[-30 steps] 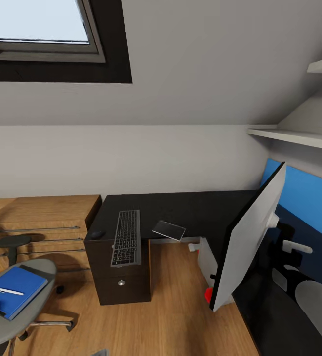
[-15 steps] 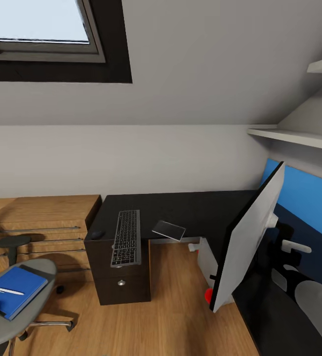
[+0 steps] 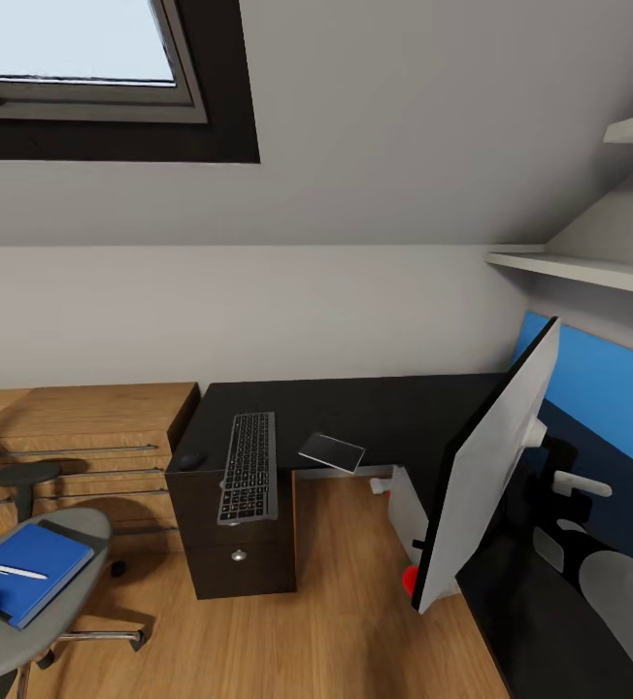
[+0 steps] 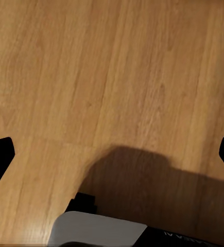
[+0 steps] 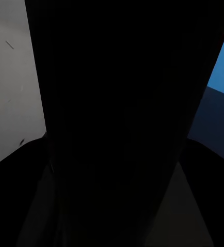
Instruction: In the bedroom, organize the workspace by keeping the computer under the desk, ensuring the monitor is on the desk, placing the keyboard on the desk next to the monitor, placing the mouse on the desk next to the keyboard, moving the folder from the swivel chair onto the desk next to the mouse, stacking the notebook on top of the folder with the pen on top of the notebook, and positioning the swivel chair next to the desk.
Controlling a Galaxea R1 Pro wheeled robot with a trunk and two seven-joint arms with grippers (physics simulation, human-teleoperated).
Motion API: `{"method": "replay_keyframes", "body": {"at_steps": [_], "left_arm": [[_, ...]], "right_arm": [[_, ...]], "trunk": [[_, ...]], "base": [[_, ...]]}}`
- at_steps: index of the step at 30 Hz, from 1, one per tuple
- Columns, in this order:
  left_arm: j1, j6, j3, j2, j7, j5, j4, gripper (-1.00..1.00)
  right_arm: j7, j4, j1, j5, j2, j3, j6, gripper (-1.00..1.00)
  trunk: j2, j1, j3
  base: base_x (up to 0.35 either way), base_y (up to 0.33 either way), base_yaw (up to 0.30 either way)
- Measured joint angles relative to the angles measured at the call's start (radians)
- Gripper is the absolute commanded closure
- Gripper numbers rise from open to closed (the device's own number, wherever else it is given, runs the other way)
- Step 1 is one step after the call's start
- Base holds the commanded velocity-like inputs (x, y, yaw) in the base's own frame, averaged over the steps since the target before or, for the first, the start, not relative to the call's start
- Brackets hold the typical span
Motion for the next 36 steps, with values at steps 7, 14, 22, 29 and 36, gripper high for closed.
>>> {"method": "replay_keyframes", "body": {"at_steps": [7, 14, 22, 29, 36], "left_arm": [[0.000, 0.000, 0.000, 0.000, 0.001, 0.000, 0.066, -1.00], [0.000, -0.001, -0.001, 0.000, 0.001, 0.000, 0.066, -1.00], [0.000, 0.000, -0.001, 0.000, 0.001, 0.000, 0.066, -1.00], [0.000, 0.000, -0.002, 0.000, 0.001, 0.000, 0.066, -1.00], [0.000, 0.000, -0.002, 0.000, 0.000, 0.000, 0.066, -1.00]], "right_arm": [[0.000, -0.002, 0.000, 0.098, 0.003, -0.103, 0.000, 1.00], [-0.001, -0.003, 0.000, 0.098, 0.004, -0.102, 0.000, 1.00], [-0.001, -0.004, 0.000, 0.097, 0.005, -0.100, 0.001, 1.00], [-0.001, -0.005, 0.000, 0.097, 0.007, -0.099, 0.002, 1.00], [-0.001, -0.006, 0.000, 0.097, 0.008, -0.099, 0.003, 1.00]], "trunk": [[0.000, 0.000, 0.000], [0.000, 0.000, 0.000], [0.000, 0.000, 0.000], [0.000, 0.000, 0.000], [0.000, 0.000, 0.000]], "base": [[0.000, 0.000, 0.000], [0.000, 0.000, 0.000], [0.000, 0.000, 0.000], [0.000, 0.000, 0.000], [-0.013, 0.000, 0.000]]}}
